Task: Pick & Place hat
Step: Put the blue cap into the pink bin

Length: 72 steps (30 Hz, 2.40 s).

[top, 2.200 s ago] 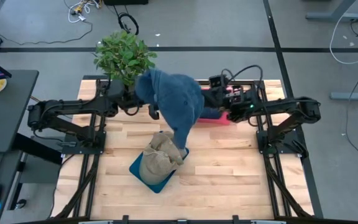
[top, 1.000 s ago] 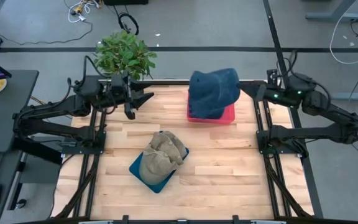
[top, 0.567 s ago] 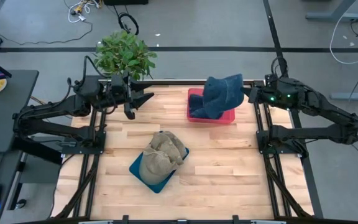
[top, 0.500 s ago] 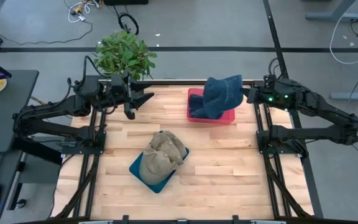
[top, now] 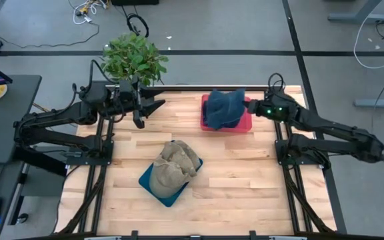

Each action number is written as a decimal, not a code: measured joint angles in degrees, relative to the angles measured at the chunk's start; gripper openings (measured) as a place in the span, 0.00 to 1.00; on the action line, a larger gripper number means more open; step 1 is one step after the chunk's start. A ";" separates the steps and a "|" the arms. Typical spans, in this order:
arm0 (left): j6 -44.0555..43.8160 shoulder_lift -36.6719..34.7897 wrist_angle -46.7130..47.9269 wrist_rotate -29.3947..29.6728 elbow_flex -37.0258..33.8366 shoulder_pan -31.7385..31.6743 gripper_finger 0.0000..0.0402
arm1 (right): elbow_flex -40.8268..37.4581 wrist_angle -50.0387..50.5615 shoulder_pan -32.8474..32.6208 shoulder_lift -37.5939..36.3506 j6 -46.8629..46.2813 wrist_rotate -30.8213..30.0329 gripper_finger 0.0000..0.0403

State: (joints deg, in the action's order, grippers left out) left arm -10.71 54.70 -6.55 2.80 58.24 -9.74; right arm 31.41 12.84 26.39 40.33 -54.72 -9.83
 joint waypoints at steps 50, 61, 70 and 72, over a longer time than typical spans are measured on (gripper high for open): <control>-0.96 0.04 0.02 -0.08 0.00 1.36 0.55 | -10.60 -5.63 2.22 6.91 -1.99 -3.57 0.02; -0.87 0.04 0.02 -0.06 0.00 3.23 0.55 | -10.60 -4.52 2.47 11.02 -8.18 -2.73 0.02; -0.74 0.04 0.02 -0.06 0.00 3.93 0.55 | -10.73 3.33 2.47 11.12 -11.61 -0.46 0.02; -0.72 0.04 0.02 -0.04 0.00 3.93 0.55 | -10.73 3.17 2.47 11.09 -10.94 0.08 0.02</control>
State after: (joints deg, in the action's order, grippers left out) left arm -11.42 54.74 -6.52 2.76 58.24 -5.80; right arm 20.69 16.01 28.86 51.42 -65.66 -9.75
